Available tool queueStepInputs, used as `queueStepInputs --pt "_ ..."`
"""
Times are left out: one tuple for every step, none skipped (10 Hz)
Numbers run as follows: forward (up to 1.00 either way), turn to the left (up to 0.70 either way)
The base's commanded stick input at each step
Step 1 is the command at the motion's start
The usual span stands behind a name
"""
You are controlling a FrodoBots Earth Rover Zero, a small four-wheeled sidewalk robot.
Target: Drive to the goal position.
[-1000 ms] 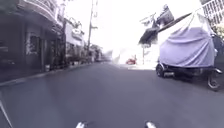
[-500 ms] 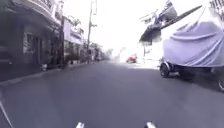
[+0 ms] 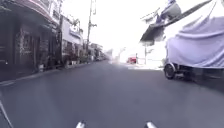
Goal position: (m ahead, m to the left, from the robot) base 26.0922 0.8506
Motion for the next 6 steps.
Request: queueStepInputs --pt "0.70 0.00" --pt "0.70 0.00" --pt "0.70 0.00" --pt "0.70 0.00" --pt "0.70 0.00" --pt "0.70 0.00"
